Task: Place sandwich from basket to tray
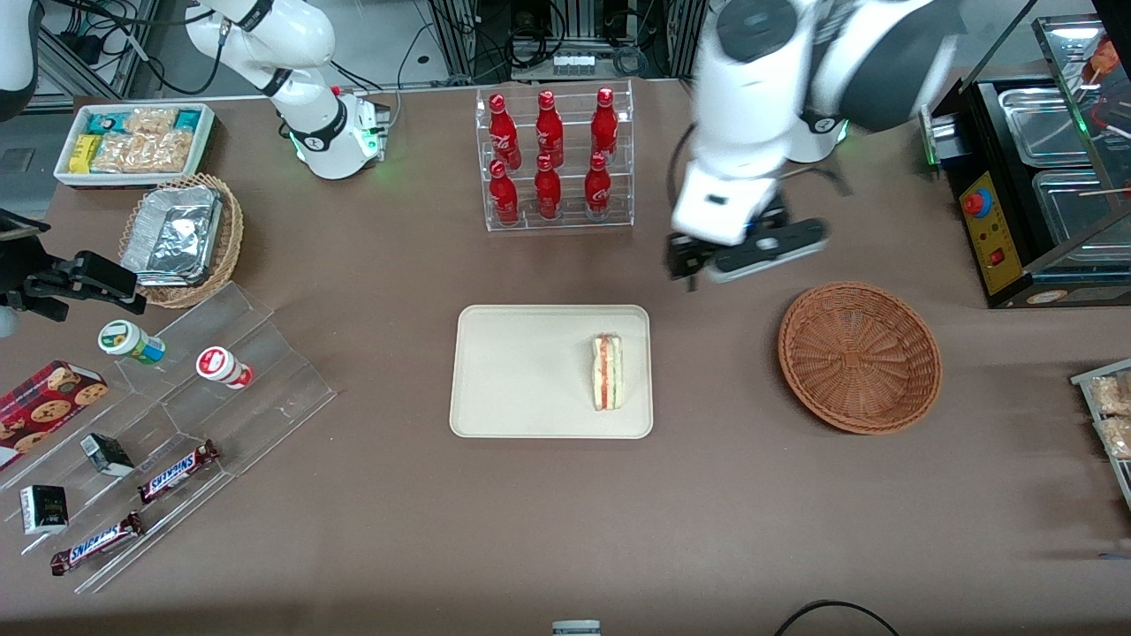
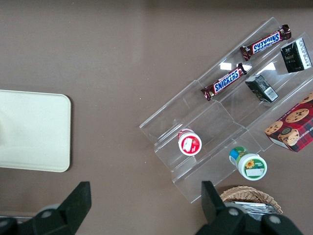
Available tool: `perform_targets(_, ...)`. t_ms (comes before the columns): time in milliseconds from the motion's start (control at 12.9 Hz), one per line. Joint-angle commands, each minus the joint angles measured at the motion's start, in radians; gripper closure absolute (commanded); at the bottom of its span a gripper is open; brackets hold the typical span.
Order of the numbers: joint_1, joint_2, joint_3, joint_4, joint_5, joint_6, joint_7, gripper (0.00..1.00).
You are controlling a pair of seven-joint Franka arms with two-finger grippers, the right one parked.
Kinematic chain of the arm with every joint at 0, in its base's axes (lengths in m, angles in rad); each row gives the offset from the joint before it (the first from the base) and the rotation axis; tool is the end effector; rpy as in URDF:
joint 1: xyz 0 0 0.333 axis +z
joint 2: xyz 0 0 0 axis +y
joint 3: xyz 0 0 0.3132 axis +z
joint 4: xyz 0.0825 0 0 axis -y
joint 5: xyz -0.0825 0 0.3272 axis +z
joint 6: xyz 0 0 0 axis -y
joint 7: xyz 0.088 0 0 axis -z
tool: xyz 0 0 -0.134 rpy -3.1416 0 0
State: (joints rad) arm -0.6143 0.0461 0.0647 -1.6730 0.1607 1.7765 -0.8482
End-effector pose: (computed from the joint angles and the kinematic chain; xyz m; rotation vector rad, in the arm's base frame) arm 0.4597 -0.2611 0.5481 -3.0191 -0.4102 -0.2254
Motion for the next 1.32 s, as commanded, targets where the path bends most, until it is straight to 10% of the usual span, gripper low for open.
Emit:
perform_targets(0, 0.126, -0.115, -0.008, -0.077, -0.049, -0.066, 0.208, 0.00)
perform_targets(466, 0.385, -0.258, -0.006, -0.126, -0.125, -0.172, 0.569, 0.00)
perform_targets(1243, 0.501, -0.252, 0.046, -0.113, -0.187, -0.223, 0.761, 0.00)
